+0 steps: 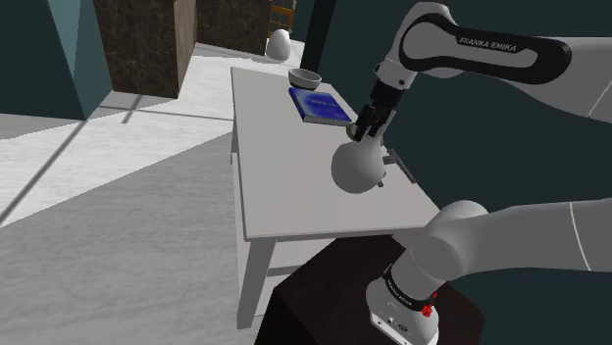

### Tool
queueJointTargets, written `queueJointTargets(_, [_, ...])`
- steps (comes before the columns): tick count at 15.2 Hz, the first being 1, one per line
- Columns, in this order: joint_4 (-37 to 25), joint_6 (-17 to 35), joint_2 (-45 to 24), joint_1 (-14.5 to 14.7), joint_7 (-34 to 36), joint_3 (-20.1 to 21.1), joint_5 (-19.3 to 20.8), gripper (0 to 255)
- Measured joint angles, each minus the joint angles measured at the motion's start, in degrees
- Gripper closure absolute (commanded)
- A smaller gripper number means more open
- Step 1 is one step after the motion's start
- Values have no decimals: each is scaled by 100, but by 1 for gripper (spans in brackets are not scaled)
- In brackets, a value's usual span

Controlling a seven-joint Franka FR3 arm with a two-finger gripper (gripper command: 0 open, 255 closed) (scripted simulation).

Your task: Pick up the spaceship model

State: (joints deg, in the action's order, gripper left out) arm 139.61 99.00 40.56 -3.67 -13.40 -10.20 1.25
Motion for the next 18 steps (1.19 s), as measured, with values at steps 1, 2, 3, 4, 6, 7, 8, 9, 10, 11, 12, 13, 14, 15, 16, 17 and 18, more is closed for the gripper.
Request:
queueJointTargets(1, [-16, 129, -99, -59, -65, -111, 48, 0])
queueJointTargets(2, [-19, 229, -158, -131, -147, -235, 106, 0])
queueJointTargets(3, [0, 388, -215, -197, -221, -351, 159, 0])
queueJointTargets(4, [-10, 544, -262, -250, -265, -439, 195, 0])
queueJointTargets(6, [-18, 773, -344, -368, -376, -641, 270, 0])
queueJointTargets(7, [-4, 934, -394, -431, -446, -758, 311, 0])
queueJointTargets(8, [-40, 1045, -491, -485, -539, -892, 339, 0])
queueJointTargets(9, [-85, 1281, -581, -522, -605, -998, 349, 0])
queueJointTargets(10, [-56, 1569, -606, -582, -661, -1097, 372, 0])
queueJointTargets(11, [-89, 1903, -762, -604, -729, -1219, 364, 0])
queueJointTargets(12, [-133, 2200, -867, -635, -800, -1324, 308, 0])
queueJointTargets(13, [-262, 2455, -1051, -651, -916, -1468, 162, 0])
queueJointTargets(14, [-292, 2804, -1172, -706, -1019, -1582, -75, 0])
queueJointTargets(15, [-383, 3069, -1329, -779, -1149, -1696, -135, 0])
queueJointTargets(16, [-357, 3423, -1404, -854, -1247, -1758, -135, 0])
queueJointTargets(17, [-465, 3457, -1597, -901, -1360, -1872, -62, 0])
queueJointTargets(18, [-412, 3192, -1543, -1025, -1480, -1985, 43, 0])
